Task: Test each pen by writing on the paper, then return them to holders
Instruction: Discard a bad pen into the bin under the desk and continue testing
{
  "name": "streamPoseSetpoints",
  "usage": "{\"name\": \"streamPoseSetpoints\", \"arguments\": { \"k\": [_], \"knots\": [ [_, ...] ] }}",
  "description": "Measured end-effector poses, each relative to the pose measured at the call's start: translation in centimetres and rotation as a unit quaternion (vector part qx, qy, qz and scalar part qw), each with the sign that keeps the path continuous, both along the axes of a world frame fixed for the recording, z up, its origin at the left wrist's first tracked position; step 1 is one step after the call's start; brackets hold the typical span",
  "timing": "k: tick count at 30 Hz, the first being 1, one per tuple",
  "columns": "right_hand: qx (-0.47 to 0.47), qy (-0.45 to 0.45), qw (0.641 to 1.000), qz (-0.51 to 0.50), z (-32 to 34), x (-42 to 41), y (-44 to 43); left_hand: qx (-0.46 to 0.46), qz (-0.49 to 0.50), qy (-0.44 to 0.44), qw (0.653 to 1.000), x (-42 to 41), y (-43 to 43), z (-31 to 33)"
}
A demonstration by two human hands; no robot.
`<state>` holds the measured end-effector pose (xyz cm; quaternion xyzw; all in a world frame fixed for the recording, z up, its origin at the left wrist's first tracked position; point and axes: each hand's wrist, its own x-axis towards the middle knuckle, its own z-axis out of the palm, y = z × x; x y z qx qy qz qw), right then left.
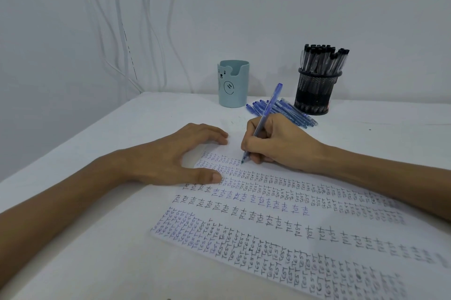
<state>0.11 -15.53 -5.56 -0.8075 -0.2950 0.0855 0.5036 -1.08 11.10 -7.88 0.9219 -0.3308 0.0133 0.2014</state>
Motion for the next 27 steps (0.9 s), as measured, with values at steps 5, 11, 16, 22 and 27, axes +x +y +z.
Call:
{"name": "streamPoseSetpoints", "arguments": {
  "k": [5, 11, 16, 22, 27],
  "knots": [
    [-0.001, -0.003, 1.000, -0.009, -0.04, 0.16, 0.05, -0.006, -0.004, -0.003, 1.000, -0.02, 0.12, -0.07],
    [0.003, -0.003, 1.000, -0.010, -0.16, 0.26, 0.00, -0.005, -0.006, -0.003, 1.000, -0.09, 0.08, 0.01],
    [-0.002, -0.003, 1.000, -0.019, -0.19, 0.25, -0.01, -0.005, -0.008, -0.001, 1.000, -0.21, 0.08, 0.07],
    [-0.010, -0.008, 1.000, -0.023, -0.09, 0.18, -0.07, -0.009, -0.009, -0.006, 1.000, -0.15, 0.00, -0.07],
    [-0.006, -0.016, 0.999, -0.031, -0.20, 0.23, -0.09, -0.001, -0.002, 0.004, 1.000, -0.08, 0.02, 0.04]
  ]
}}
